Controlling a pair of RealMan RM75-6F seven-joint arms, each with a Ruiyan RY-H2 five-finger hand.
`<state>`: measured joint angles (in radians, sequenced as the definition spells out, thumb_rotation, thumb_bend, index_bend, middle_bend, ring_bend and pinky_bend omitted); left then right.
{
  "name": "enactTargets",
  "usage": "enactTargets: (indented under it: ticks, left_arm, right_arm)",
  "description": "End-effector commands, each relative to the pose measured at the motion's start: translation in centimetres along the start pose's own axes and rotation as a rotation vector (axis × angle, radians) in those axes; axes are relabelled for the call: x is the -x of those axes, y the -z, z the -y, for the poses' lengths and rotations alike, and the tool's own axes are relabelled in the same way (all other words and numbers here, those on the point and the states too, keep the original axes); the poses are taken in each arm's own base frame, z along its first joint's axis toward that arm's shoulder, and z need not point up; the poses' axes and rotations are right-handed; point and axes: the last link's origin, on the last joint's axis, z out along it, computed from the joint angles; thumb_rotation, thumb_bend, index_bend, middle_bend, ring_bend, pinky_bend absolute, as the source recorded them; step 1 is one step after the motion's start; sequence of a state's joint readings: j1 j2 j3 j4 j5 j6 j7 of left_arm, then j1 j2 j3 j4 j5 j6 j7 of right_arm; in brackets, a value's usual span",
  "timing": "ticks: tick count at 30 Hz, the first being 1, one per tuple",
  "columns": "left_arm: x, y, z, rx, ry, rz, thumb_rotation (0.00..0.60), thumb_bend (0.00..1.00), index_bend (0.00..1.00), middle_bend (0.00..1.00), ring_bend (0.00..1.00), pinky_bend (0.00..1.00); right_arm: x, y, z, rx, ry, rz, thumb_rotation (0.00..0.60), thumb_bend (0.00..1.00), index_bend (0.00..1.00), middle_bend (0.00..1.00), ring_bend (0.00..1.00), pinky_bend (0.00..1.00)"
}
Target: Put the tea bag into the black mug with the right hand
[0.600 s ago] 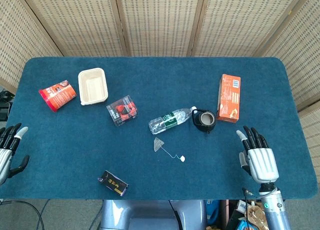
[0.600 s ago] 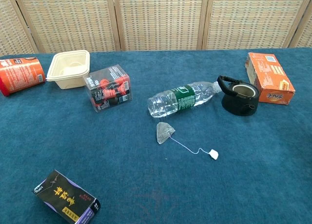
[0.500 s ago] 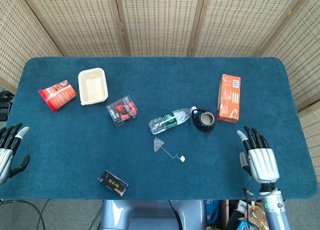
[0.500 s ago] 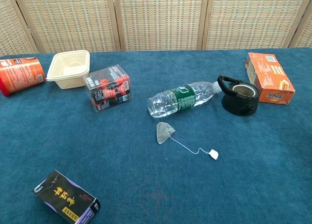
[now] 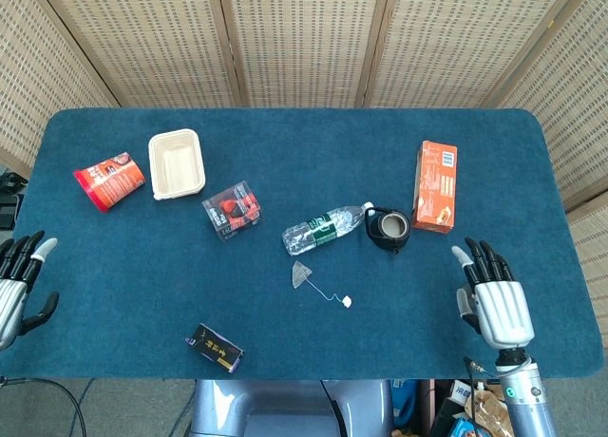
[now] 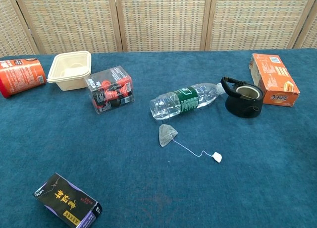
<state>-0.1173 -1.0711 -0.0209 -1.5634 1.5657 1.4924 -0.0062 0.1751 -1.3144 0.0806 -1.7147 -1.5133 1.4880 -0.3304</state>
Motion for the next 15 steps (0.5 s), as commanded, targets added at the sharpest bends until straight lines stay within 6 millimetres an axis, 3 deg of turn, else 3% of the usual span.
enactTargets:
  ticks: [1,8,12,15]
  left_arm:
    - [-0.1,0.0,0.0,-0.001,-0.004,-0.002,0.6,0.44,0.0,0.0,0.0,0.0]
    - [-0.5,-0.3,0.0,0.001,-0.019,-0.011,0.6,0.44,0.0,0.0,0.0,0.0]
    - [-0.7,-0.5,0.0,0.0,-0.028,-0.017,0.6,0.44,0.0,0.0,0.0,0.0]
    - [-0.8,-0.7,0.0,0.001,-0.035,-0.019,0.6,0.44,0.0,0.0,0.0,0.0]
  right_arm:
    - [-0.1,-0.1,0.2,-0.019,-0.014,0.0,0.6,0.68,0.12,0.13,0.06,0.21]
    - [-0.7,-0.8,1.4,-0.118,-0.052,0.015,0.6,0.62,0.12,0.16,0.06,0.21]
    - [-0.9,-1.5,2.6,-0.194,-0.09,0.04,0.6,0.51,0.12,0.19,0.08,0.23]
    - [-0.8,-2.1,3.7,-0.254,-0.104,0.069,0.6,0.4,0.12,0.24,0.13,0.3]
